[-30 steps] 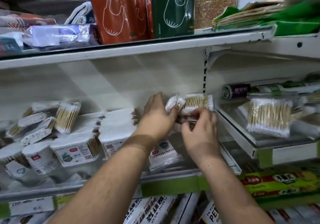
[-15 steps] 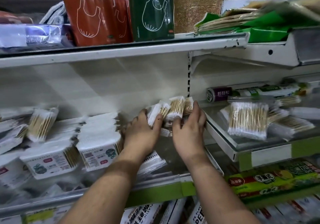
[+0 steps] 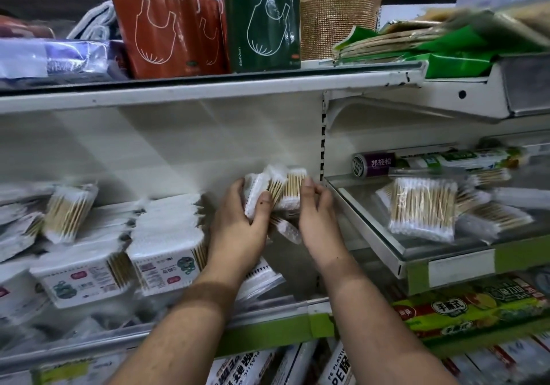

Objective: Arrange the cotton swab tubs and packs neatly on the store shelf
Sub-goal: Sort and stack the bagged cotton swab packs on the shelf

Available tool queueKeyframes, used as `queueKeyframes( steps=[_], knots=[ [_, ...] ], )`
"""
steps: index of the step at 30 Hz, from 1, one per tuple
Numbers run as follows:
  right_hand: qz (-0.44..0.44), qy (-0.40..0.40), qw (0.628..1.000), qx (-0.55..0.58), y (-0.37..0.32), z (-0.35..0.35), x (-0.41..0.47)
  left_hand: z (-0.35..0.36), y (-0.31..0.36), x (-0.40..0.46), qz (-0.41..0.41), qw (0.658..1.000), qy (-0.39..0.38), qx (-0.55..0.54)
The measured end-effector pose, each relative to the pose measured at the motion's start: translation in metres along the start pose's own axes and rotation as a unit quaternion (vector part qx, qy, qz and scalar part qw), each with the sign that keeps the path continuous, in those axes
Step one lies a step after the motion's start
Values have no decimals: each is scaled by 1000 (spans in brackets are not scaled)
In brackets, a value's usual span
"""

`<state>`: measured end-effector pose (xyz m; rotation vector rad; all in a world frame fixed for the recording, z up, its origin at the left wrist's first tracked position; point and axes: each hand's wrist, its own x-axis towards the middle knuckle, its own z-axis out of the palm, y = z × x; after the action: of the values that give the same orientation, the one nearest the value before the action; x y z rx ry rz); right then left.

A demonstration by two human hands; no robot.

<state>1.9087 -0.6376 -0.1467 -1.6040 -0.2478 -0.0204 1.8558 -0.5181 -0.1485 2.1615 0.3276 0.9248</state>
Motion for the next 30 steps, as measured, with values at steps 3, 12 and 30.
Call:
queueKeyframes(
  steps=[3,12,30],
  knots=[
    [-3,5,997,74,-3,2,5,-1,3,-4,23,1000,-11,-5],
    [-8,5,961,277,-10,14,12,-5,13,-9,92,994,26,-60],
    [-8,-27,891,454,-44,27,6,-11,48,13,181,978,96,-44]
  ],
)
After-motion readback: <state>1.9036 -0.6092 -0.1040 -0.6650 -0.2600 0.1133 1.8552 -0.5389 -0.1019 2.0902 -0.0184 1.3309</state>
